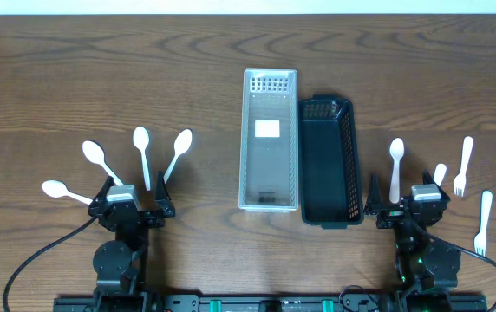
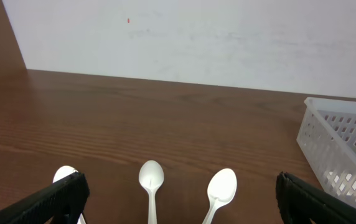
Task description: Pack container
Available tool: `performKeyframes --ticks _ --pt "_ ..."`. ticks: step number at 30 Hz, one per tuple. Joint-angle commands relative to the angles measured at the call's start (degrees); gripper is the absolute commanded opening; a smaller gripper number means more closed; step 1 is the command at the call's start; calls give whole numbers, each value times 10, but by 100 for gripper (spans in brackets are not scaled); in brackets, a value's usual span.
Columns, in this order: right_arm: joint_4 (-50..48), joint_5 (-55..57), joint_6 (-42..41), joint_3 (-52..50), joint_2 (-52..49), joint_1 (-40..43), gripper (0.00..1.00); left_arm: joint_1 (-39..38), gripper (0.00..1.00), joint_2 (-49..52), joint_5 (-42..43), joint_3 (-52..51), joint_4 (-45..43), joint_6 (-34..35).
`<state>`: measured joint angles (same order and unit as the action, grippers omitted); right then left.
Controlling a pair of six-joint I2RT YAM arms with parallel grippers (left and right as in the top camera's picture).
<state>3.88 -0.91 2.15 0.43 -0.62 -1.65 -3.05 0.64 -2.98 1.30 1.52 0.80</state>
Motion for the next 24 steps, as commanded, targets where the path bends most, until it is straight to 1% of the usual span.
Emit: performKeyframes --ticks 1,22,24 --pt "2 -5 7 -1 3 -6 99 2 98 1 -7 -11 24 -6" --pt "3 -4 7 -1 -2 -6 99 2 98 1 -7 -11 23 -6" --pt "3 -4 -8 -1 -5 -6 99 2 98 1 -7 -11 23 -6"
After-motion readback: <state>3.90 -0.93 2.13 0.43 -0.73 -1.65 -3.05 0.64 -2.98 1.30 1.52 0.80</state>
